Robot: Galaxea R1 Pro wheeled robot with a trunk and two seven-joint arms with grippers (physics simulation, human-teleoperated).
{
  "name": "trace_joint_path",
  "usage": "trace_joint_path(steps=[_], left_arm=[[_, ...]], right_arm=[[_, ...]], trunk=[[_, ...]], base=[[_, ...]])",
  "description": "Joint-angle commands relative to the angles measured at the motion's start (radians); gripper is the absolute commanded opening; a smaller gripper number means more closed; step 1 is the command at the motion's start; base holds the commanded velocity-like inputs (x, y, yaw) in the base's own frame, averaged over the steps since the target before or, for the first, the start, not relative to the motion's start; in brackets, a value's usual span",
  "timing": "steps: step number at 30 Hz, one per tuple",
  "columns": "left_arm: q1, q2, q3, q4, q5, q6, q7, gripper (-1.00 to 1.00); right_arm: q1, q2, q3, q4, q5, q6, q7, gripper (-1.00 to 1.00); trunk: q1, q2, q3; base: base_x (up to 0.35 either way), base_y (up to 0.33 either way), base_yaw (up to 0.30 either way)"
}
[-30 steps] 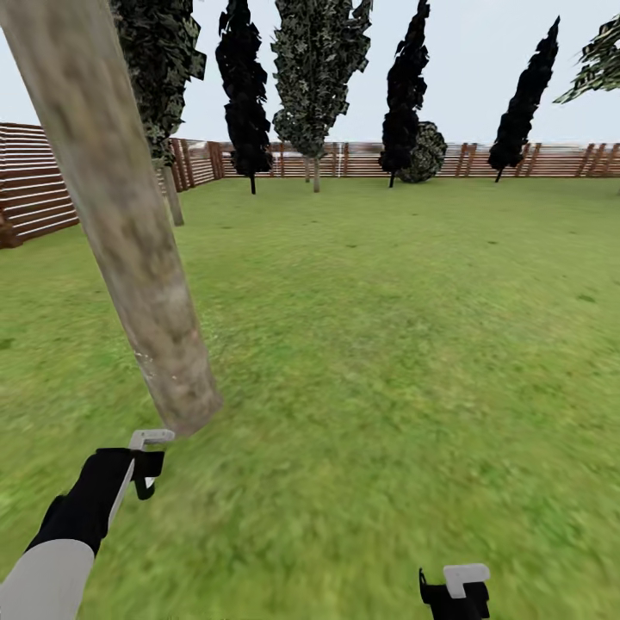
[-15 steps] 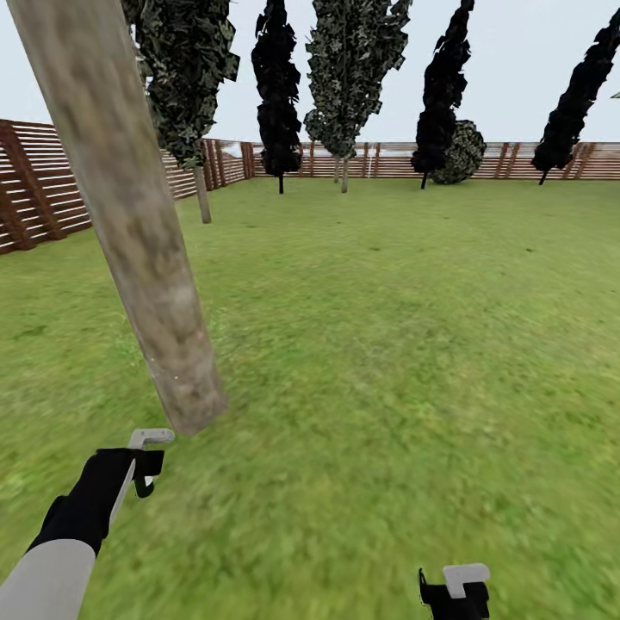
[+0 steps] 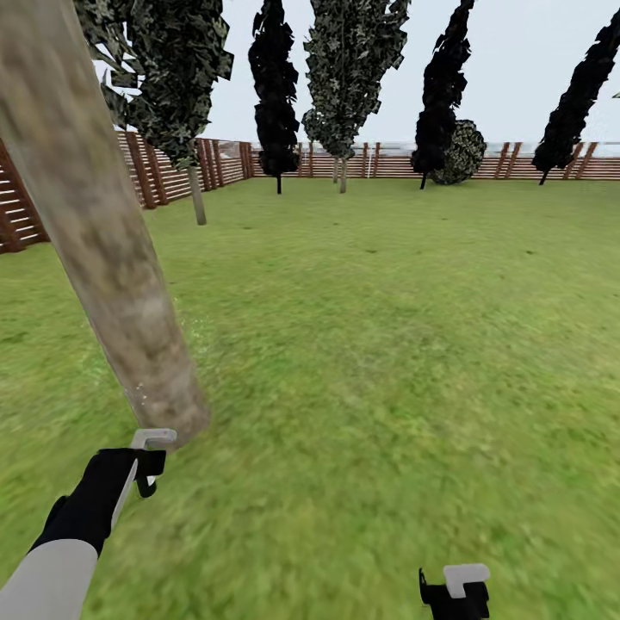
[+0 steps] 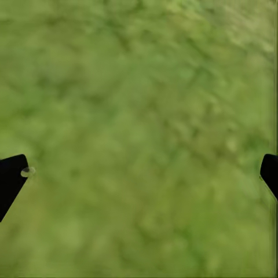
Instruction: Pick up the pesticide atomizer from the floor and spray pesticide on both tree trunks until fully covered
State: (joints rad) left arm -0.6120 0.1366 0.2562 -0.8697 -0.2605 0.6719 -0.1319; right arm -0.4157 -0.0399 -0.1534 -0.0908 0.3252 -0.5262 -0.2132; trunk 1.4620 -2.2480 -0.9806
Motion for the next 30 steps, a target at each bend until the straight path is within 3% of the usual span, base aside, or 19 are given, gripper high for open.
trace_joint_path(steps=[1,4,7,9,13,14,16,21,28,30], left_arm=[[0.0,0.0,0.0,0.0,-0.001,0.0,0.0,-1.0],[0.0,0.001,0.001,0.0,-0.002,0.0,0.0,-1.0],[0.0,0.004,0.064,-0.001,-0.004,-0.002,-0.001,-1.0],[0.0,0.01,0.069,-0.002,-0.008,0.001,-0.003,-1.0],[-0.008,0.008,0.043,0.001,-0.009,0.016,-0.011,-1.0],[-0.013,0.007,-0.008,0.001,-0.009,0.03,-0.009,-1.0],[-0.018,0.007,-0.037,-0.005,-0.013,0.046,-0.007,-1.0],[-0.004,0.011,-0.047,-0.022,-0.008,0.05,-0.016,-1.0],[-0.017,-0.001,-0.043,-0.022,-0.005,0.071,-0.017,-1.0],[-0.016,0.013,-0.04,-0.023,-0.005,0.098,-0.017,-1.0]], right_arm=[[0.0,0.0,0.0,0.0,0.0,0.0,0.0,1.0],[0.0,0.0,0.0,0.0,0.0,0.0,0.0,1.0],[0.0,0.0,0.0,-0.001,-0.001,0.0,0.0,1.0],[0.0,0.0,0.0,0.0,-0.001,0.0,0.0,1.0],[0.0,-0.001,-0.001,0.0,-0.001,0.0,0.0,1.0],[0.0,-0.001,-0.001,0.0,-0.001,0.0,-0.001,1.0],[0.0,-0.001,0.0,0.0,-0.001,0.0,-0.001,1.0],[0.0,-0.002,-0.001,0.0,0.0,0.0,0.0,1.0],[0.0,-0.002,-0.002,0.0,-0.001,0.0,-0.001,1.0],[0.0,-0.002,-0.002,0.0,-0.002,0.0,-0.002,1.0]], trunk=[[0.0,0.0,0.0],[0.0,0.0,0.0],[0.0,0.0,0.0],[0.0,0.0,0.0],[0.0,0.0,0.0],[0.0,0.0,0.0],[0.0,0.0,0.0],[0.0,0.0,0.0],[0.0,0.0,0.0],[0.0,0.0,0.0]], base=[[0.225,-0.199,0.026],[0.193,-0.216,0.144],[0.133,-0.152,0.264],[0.023,-0.023,0.275],[0.002,-0.002,0.277],[0.0,0.0,0.276],[0.0,0.0,0.222],[0.004,-0.001,0.043],[0.157,-0.193,0.0],[0.177,-0.22,0.072]])
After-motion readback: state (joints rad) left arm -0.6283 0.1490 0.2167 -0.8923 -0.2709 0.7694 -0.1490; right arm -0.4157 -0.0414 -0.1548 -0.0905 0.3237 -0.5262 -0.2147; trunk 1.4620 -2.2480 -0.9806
